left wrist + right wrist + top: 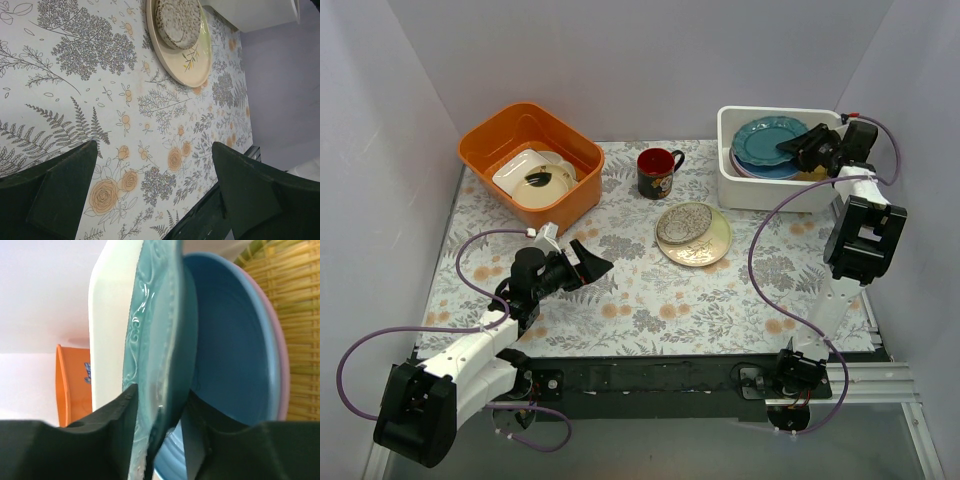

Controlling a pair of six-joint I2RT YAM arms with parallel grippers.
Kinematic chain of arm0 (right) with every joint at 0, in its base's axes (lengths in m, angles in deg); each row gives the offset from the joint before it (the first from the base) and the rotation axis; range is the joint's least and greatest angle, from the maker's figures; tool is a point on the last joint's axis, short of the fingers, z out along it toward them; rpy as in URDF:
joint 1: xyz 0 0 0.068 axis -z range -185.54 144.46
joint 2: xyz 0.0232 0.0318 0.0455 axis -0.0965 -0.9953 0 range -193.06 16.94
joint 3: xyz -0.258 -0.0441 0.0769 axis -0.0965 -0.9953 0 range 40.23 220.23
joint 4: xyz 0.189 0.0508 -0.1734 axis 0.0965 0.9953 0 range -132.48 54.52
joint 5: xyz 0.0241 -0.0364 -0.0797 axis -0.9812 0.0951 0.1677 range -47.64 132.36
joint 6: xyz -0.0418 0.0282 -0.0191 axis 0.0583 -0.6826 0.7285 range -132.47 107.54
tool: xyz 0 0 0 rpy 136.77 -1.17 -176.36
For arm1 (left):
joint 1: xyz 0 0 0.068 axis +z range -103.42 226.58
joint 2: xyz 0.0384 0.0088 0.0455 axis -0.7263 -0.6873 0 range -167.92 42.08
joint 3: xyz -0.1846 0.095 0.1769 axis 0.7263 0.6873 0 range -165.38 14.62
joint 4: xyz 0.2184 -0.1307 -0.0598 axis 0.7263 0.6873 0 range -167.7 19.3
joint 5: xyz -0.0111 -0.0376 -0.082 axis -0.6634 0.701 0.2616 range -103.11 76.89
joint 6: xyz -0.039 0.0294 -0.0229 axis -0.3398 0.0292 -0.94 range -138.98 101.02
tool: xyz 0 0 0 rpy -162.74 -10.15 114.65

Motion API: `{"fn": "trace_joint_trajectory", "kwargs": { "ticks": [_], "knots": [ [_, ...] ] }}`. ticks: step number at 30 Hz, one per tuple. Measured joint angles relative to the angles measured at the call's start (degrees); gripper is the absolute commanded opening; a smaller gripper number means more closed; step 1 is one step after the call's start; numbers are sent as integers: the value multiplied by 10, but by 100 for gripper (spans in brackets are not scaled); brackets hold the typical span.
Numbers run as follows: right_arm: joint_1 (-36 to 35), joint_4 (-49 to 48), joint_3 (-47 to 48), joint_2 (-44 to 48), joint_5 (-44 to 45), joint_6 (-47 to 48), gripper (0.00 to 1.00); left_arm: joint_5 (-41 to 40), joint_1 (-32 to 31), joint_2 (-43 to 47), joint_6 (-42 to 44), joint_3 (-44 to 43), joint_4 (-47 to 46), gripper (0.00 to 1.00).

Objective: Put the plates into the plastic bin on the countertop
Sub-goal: Place the plate in the plastic bin.

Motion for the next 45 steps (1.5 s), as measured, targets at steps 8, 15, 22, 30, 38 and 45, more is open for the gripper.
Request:
{"fn": "trace_joint_trajectory", "kwargs": {
  "ticks": [8, 15, 22, 30, 38, 45],
  "knots": [
    [-5, 113, 53, 0, 20, 83, 76, 0, 0, 0, 0, 0, 0, 98],
    [-5, 225, 92, 9, 74, 168, 93, 2, 0, 0, 0, 0, 0, 98],
    [-5, 309, 125, 35, 130, 227, 94, 5, 0, 0, -1, 0, -1, 98],
    [-5, 329, 110, 72, 184, 251, 96, 7, 0, 0, -1, 0, -2, 98],
    [-5, 310, 57, 166, 249, 267, 97, 11, 0, 0, -2, 0, -4, 98],
    [-6, 273, 31, 224, 252, 268, 97, 16, 0, -7, -3, 0, -5, 98]
  ]
}}
